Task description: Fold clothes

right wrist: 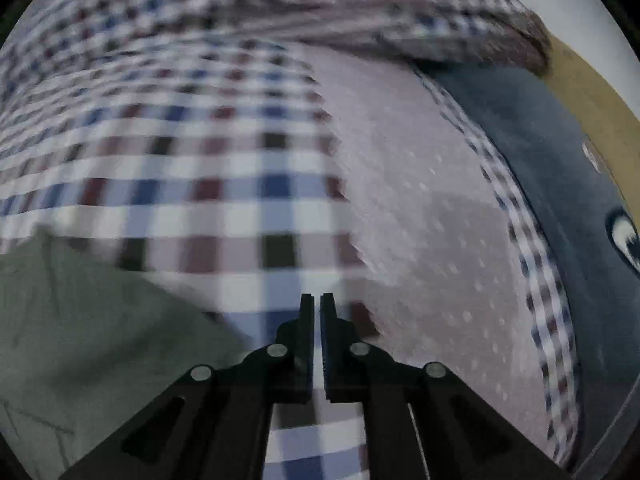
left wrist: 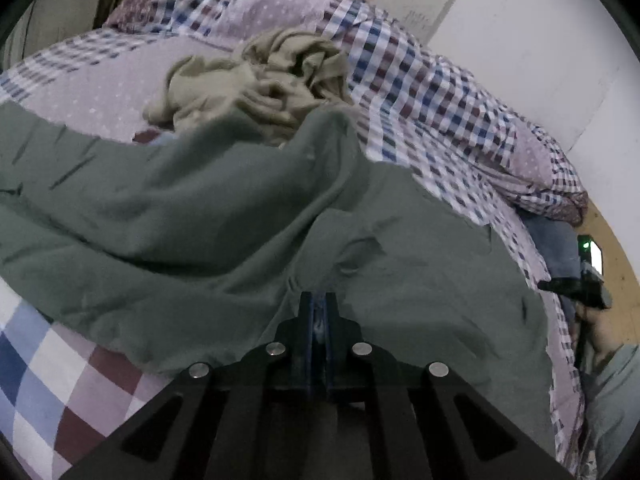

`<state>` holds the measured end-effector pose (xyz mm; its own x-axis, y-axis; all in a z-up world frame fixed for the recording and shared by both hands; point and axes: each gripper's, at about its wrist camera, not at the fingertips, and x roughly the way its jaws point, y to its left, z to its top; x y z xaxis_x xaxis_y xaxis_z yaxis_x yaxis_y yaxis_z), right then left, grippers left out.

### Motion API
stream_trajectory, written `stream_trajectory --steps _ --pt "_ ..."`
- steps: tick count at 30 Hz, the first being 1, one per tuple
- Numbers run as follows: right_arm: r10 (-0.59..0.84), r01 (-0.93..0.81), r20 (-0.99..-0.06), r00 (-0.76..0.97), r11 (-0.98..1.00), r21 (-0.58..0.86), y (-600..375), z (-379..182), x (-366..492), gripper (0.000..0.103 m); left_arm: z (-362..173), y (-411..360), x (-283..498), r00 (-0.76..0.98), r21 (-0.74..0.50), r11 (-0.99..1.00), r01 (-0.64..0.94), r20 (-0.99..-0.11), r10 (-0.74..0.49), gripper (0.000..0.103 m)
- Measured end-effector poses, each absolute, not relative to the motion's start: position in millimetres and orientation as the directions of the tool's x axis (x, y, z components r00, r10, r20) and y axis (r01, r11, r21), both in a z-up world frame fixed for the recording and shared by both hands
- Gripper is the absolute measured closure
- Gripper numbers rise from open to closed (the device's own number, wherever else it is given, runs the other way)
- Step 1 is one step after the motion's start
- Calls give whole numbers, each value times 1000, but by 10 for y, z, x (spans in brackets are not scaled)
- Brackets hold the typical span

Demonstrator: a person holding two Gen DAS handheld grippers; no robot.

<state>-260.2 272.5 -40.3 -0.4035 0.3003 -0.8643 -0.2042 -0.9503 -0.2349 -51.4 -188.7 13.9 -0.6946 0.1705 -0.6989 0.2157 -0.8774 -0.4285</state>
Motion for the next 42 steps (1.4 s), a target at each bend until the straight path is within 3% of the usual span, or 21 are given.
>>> stream_trajectory --steps 6,9,11,15,17,18,22,28,42 --pt "142 -180 -848 -511 -982 -56 2585 -127 -2303 98 177 -1928 -494 -691 -465 -860 209 -693 206 95" --pt "2 -72 -824 -566 -996 47 2161 54 -2133 95 257 -2019 -469 -711 -516 -829 216 -665 229 74" --pt "-90 9 -807 -583 -995 104 1864 139 -2040 91 345 -2085 -411 -752 -551 -805 221 -622 220 52" --pt "-266 239 -818 -510 -957 162 929 90 -1821 74 510 -2348 -245 -822 -616 -752 236 -539 183 37" --pt "-335 349 -829 -449 -919 182 478 20 -1723 72 553 -2527 -148 -848 -647 -717 259 -507 151 22" --pt "-351 394 -833 -428 -902 178 279 -9 -1643 72 556 -2595 -112 -857 -656 -703 273 -499 133 20" --pt "-438 519 -827 -352 -827 217 -442 -90 -1331 69 476 -2972 41 -856 -703 -605 373 -512 68 19" --pt "-459 566 -835 -303 -792 229 -991 -177 -1214 68 328 -3460 314 -811 -708 -474 524 -585 -23 19" --pt "-514 625 -811 -280 -739 252 -1557 7 -1011 66 115 -4003 283 -815 -749 -390 536 -580 -7 19"
